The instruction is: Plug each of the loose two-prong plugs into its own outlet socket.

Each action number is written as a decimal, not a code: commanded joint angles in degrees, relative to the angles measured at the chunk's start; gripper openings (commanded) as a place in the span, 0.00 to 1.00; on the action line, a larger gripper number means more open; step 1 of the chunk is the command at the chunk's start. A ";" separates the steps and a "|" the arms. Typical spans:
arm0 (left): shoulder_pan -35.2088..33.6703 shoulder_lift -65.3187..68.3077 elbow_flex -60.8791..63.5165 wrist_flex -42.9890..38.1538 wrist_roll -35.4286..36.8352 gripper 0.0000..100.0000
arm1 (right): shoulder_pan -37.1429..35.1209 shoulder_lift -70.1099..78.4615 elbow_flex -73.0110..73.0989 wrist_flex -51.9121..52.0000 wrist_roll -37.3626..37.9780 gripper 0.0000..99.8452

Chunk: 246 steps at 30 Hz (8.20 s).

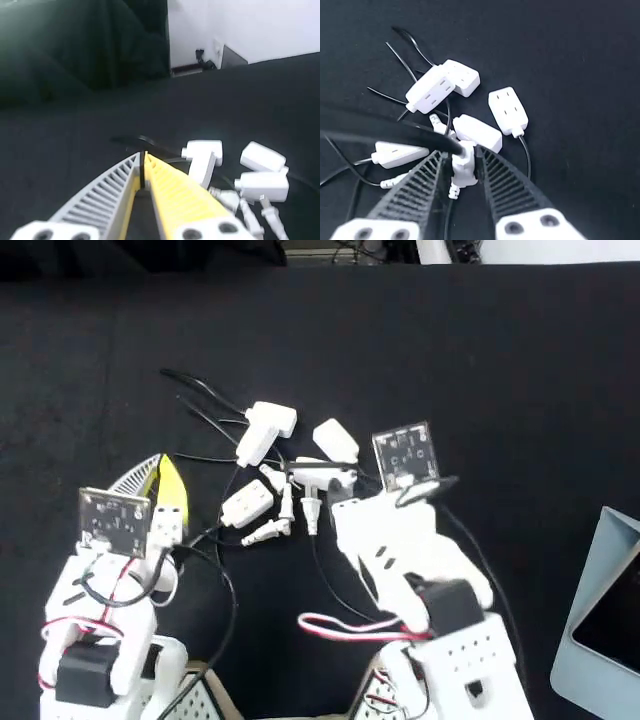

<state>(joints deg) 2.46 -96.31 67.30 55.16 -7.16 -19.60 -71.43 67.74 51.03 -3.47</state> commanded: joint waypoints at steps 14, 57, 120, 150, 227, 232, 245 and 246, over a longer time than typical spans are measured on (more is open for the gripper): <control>-1.54 53.80 -17.63 2.11 -8.09 0.22 | 3.78 30.02 -14.29 -3.60 -8.70 0.01; -20.00 54.15 0.57 -11.43 -3.78 0.22 | -16.44 64.04 -23.87 -26.20 1.41 0.01; -6.64 54.15 -11.91 -14.68 3.96 0.22 | -17.32 36.70 -3.30 -35.87 3.87 0.01; 6.99 30.51 -4.53 -14.15 6.33 0.22 | -21.54 32.48 0.84 -35.78 4.13 0.01; -18.86 27.08 6.29 -14.68 10.81 0.22 | -16.97 61.14 -12.79 -42.64 3.34 0.01; -18.86 27.08 6.29 -14.68 10.81 0.22 | -16.97 61.14 -14.29 -36.04 3.43 0.01; -18.86 27.08 6.29 -14.68 10.81 0.22 | -16.97 67.47 -17.10 -34.46 8.88 0.01; -18.86 27.08 6.29 -14.68 10.81 0.22 | -16.97 67.47 -17.27 -33.49 9.05 0.01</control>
<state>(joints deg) -16.09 -68.44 73.89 41.54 3.30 -35.60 -5.14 51.91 15.34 4.35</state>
